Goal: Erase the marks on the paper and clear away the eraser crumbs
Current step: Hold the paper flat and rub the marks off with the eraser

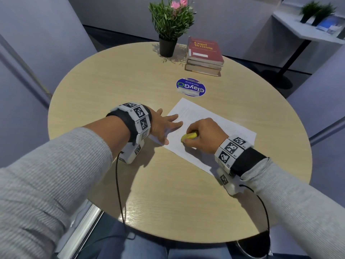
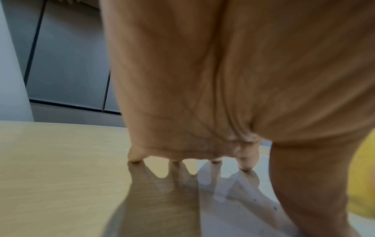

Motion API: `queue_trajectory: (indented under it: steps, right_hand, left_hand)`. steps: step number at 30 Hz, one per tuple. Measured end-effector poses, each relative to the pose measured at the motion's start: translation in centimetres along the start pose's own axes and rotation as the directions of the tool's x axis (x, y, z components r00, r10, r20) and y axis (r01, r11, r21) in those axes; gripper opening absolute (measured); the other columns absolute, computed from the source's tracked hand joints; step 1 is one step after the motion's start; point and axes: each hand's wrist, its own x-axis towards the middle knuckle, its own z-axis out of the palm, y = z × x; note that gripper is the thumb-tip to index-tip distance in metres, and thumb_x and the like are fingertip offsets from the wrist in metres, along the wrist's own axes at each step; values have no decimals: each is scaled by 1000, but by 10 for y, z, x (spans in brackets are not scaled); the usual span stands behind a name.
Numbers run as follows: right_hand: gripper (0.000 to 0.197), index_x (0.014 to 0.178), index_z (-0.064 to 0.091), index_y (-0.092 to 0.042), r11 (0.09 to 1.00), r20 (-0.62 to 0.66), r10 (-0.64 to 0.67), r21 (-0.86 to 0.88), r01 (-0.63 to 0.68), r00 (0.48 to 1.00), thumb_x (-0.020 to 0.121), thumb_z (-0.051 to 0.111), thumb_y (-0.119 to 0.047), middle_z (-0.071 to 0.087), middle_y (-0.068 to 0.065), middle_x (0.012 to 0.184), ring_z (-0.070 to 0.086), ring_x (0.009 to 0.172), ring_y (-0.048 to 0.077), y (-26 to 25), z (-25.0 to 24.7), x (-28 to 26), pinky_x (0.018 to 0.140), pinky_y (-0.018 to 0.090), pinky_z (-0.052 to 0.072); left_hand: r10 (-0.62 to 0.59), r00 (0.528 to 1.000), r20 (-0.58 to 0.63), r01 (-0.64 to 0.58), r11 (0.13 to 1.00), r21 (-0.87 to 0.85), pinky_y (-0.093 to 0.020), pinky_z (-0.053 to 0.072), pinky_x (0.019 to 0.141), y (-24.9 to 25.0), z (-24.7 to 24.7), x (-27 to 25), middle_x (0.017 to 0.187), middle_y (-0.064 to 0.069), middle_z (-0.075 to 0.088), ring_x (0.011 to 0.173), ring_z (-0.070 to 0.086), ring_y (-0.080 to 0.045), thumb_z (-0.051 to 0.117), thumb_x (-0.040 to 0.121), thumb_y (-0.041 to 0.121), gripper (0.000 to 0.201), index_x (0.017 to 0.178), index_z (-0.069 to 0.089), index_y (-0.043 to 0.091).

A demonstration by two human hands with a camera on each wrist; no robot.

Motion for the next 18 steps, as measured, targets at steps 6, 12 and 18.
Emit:
queue_trajectory:
  steps: [6, 12, 18]
  right_hand:
    - [27, 88, 74, -18, 1000, 25, -17, 24, 17, 1000, 76, 70, -42, 72, -1, 78, 64, 74, 16, -3, 4, -3, 73, 38, 55]
    - [26, 82, 75, -17, 997, 78, -69, 46, 66, 995, 77, 70, -42, 71, -1, 72, 64, 69, 14, -6, 6, -5, 70, 37, 54]
    - [24, 81, 75, -14, 994, 106, -98, 66, 91, 990, 76, 72, -38, 71, 1, 72, 64, 70, 17, -9, 6, -10, 69, 35, 54]
  left_hand:
    - [9, 1000, -10, -9, 1000, -15, -43, 2, 113, -2, 1, -1, 159, 2, -20, 146, -14, -28, 45, 101, 36, 78, 153, -11, 25]
    - [8, 1000, -2, -8, 999, -42, -48, 0, 114, -10, 5, 9, 159, 6, -21, 144, -19, -34, 48, 99, 40, 80, 152, -11, 31]
    - [7, 1000, -1, -7, 998, -70, -51, 0, 114, -11, 6, 9, 159, 7, -21, 144, -20, -36, 49, 98, 39, 81, 152, -11, 31]
